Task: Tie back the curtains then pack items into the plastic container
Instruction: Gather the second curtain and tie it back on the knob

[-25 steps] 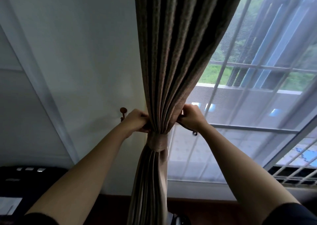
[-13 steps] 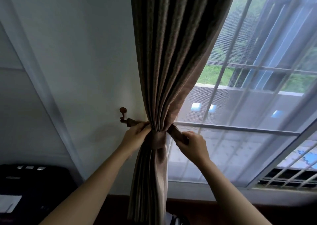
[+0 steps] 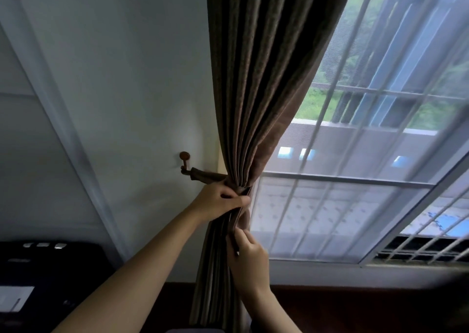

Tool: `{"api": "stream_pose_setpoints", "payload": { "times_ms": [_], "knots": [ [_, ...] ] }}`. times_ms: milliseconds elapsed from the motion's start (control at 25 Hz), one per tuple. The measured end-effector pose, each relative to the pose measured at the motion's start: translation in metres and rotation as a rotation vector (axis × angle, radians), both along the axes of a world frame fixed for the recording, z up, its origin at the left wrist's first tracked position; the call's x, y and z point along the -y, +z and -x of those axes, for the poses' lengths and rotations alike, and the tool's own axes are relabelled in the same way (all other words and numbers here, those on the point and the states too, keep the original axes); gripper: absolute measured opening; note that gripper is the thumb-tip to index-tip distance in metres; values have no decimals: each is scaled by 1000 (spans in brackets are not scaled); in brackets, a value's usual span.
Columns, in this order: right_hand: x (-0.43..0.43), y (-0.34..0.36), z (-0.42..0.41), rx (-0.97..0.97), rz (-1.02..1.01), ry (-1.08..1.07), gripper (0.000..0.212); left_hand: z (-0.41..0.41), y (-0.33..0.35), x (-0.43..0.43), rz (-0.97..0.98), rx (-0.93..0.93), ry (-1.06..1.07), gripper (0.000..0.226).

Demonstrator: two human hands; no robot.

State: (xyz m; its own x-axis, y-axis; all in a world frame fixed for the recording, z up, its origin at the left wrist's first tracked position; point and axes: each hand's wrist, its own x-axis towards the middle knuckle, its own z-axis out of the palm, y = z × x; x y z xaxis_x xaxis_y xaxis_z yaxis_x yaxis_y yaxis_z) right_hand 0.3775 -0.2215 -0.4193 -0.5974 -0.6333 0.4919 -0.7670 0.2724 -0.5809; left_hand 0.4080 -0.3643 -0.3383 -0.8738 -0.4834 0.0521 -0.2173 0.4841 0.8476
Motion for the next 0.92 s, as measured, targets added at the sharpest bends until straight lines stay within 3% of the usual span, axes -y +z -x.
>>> {"api": "stream_pose_setpoints", "payload": {
  "times_ms": [80, 200, 320, 480, 680, 800, 920],
  "knots": [
    [-1, 2, 1, 11, -37, 137, 19, 3, 0, 5, 210, 77, -37, 31],
    [-13, 9, 10, 261, -52, 384, 37, 1, 3, 12, 217, 90, -83, 29],
    [-6, 32, 40, 503, 274, 122, 47, -7, -1, 20, 25, 97, -118, 15],
    [51, 89, 76, 511, 134, 128, 86, -11, -19, 31, -128, 8, -172, 33],
    [88, 91, 73, 534, 246, -48, 70, -30, -20, 58, -26, -135, -54, 14],
    [92, 85, 65, 480, 246, -107, 70, -45, -29, 80, -251, -272, 161, 16],
    [104, 83, 49, 443, 239, -215, 69, -30, -45, 82, -744, -595, 464, 15]
  ]
}}
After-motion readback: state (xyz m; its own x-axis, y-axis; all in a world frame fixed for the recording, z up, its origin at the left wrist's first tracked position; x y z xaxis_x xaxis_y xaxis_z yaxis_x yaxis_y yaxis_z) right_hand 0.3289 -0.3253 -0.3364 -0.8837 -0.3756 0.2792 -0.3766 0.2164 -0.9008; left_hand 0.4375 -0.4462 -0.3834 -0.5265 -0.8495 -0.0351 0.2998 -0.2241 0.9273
